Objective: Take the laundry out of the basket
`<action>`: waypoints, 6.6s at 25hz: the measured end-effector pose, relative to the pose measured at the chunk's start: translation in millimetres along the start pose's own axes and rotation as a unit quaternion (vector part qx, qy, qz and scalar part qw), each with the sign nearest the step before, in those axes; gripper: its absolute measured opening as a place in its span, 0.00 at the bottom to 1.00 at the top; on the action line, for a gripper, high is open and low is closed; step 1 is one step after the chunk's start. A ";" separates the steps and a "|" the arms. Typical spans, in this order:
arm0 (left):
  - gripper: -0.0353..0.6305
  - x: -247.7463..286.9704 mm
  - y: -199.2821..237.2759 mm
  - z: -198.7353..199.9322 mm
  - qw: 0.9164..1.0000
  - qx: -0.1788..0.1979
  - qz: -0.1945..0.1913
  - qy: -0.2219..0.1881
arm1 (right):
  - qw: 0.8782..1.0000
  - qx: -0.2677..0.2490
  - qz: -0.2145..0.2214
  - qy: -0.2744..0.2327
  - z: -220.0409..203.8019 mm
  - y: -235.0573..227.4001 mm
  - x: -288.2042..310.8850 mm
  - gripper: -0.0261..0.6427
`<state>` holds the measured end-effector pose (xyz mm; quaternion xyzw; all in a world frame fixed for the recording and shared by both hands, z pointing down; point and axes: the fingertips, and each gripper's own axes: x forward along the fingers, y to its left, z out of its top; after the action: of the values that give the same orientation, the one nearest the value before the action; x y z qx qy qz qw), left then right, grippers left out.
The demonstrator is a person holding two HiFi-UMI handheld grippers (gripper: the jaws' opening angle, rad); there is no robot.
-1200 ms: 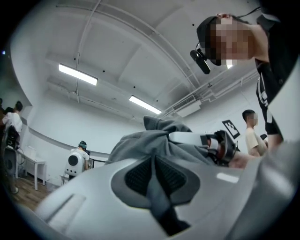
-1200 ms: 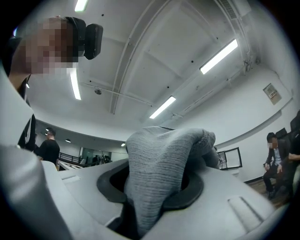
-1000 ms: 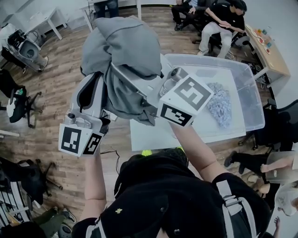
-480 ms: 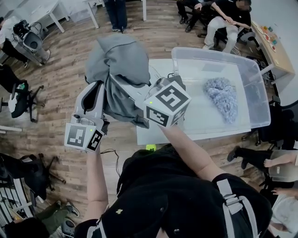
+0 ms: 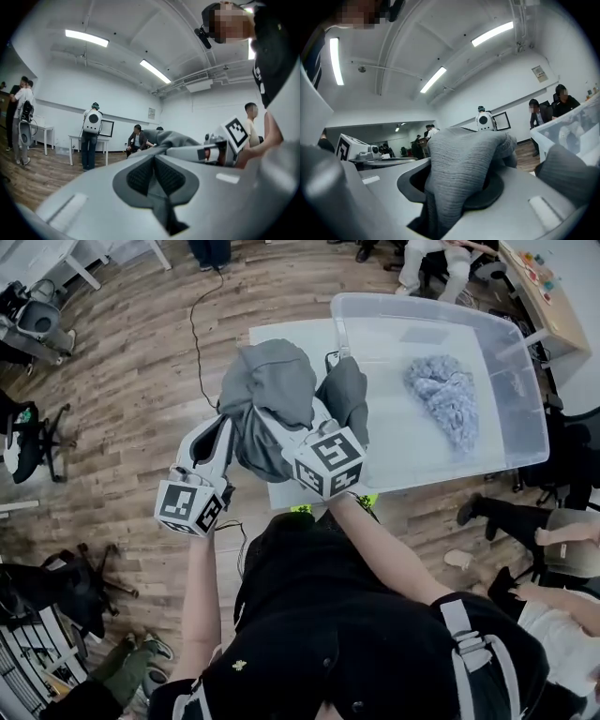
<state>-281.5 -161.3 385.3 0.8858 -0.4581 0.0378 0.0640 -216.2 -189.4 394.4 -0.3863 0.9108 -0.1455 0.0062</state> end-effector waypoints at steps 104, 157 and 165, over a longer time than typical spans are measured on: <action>0.07 38.7 -117.6 -22.6 0.984 -0.039 -0.175 -0.003 | 0.915 -0.031 0.093 0.390 -55.9 40.0 -224.3 0.61; 0.07 34.8 -121.5 26.5 0.989 -0.044 -0.138 -0.041 | 0.948 0.156 0.125 0.248 -37.9 -120.7 -140.6 0.38; 0.07 34.4 -114.5 23.6 0.991 -0.043 -0.123 -0.035 | 0.973 -0.028 0.051 0.222 -19.8 -110.1 -137.8 0.07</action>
<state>-168.0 -127.0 357.3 0.9327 -0.3485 -0.0210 0.0900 -44.7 -159.6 429.1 -0.2973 0.9116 -0.2014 -0.1999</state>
